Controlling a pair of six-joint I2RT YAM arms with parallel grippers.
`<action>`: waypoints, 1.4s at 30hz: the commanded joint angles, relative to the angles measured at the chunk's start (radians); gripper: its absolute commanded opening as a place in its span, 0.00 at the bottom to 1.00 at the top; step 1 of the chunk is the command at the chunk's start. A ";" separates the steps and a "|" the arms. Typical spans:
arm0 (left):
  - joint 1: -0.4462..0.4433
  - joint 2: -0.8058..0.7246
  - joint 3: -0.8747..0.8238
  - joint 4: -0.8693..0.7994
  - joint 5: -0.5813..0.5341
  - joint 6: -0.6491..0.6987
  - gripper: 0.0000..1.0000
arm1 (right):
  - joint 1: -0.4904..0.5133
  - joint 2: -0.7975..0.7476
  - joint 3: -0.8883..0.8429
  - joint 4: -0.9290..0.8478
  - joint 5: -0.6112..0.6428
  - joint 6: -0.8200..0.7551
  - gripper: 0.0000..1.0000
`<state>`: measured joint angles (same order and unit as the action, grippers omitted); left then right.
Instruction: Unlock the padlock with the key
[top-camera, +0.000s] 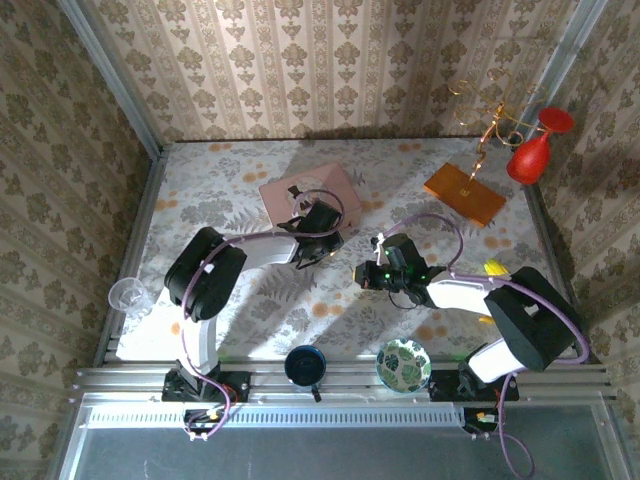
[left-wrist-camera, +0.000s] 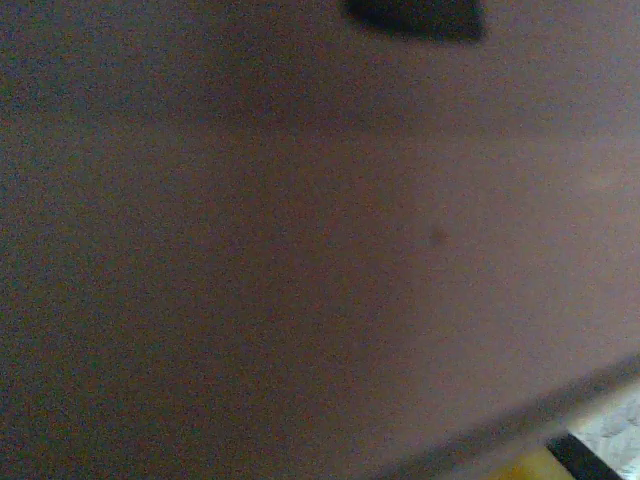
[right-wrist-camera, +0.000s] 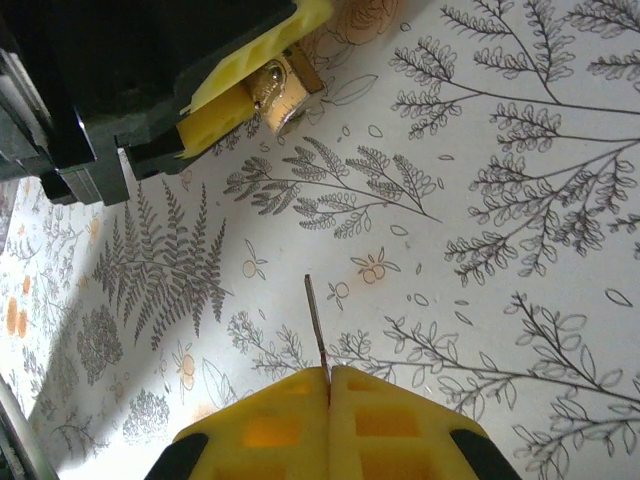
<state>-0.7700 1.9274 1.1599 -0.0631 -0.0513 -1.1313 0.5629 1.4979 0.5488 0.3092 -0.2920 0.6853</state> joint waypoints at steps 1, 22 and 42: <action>-0.005 -0.026 -0.025 0.037 0.088 -0.050 0.02 | 0.008 0.032 -0.001 0.077 -0.009 0.005 0.00; 0.009 -0.029 -0.055 0.114 0.273 0.069 0.00 | -0.008 0.143 0.058 0.150 -0.039 -0.074 0.00; 0.014 -0.028 -0.082 0.170 0.338 0.074 0.00 | -0.046 0.153 0.056 0.186 -0.035 -0.056 0.00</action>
<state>-0.7490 1.9175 1.0962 0.0998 0.1726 -1.0466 0.5255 1.6497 0.5877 0.4698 -0.3222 0.6315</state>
